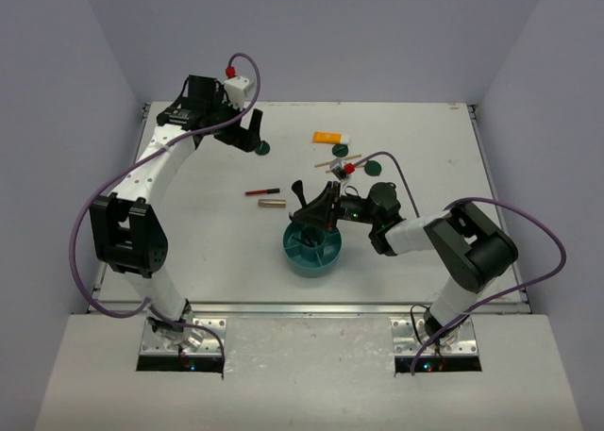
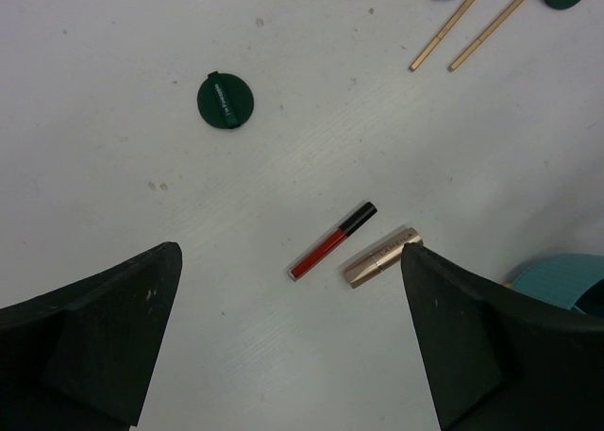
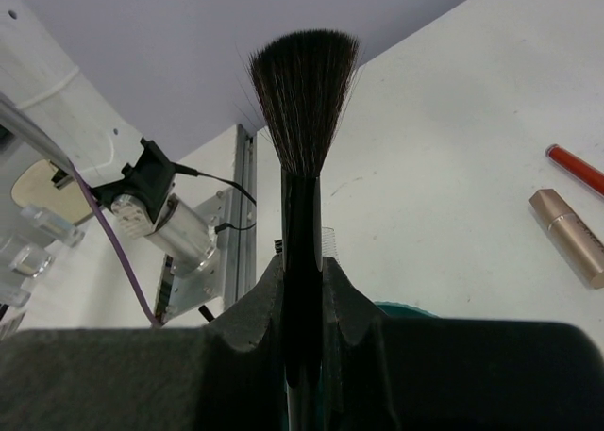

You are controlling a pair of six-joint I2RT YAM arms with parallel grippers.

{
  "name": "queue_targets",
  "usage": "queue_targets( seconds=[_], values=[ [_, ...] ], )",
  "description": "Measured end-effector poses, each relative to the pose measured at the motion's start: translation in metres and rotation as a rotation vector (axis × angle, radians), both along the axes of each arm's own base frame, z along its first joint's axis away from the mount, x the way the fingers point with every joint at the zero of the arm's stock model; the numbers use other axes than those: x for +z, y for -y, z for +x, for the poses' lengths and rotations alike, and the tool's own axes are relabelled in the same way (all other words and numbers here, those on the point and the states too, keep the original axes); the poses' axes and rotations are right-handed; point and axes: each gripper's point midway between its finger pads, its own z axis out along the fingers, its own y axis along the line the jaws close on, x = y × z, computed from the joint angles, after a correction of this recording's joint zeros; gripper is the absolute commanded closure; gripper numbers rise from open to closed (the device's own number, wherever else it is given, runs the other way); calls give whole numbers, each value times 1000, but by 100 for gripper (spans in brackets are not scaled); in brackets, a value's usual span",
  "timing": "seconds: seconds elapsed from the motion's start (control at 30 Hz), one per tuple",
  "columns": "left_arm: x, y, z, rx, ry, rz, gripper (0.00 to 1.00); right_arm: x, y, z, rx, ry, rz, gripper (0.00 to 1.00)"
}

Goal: Organize the makeup

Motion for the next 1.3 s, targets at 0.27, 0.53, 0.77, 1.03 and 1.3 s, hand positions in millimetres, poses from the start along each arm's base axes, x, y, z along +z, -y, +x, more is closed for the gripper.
queue_targets(
  seconds=[0.27,0.53,0.77,1.03,1.3],
  values=[
    [0,-1,1,-6,6,10,0,-4,0,0,6,2,-5,62],
    [0,-1,1,-11,11,17,0,-4,0,0,6,6,-6,46],
    [-6,-4,1,-31,17,47,7,7,1,1,4,29,6,33],
    [-26,3,-12,-286,33,200,24,161,29,18,-40,403,146,11],
    [-123,66,-47,-731,-93,412,29,189,71,63,-186,376,-2,10]
  ],
)
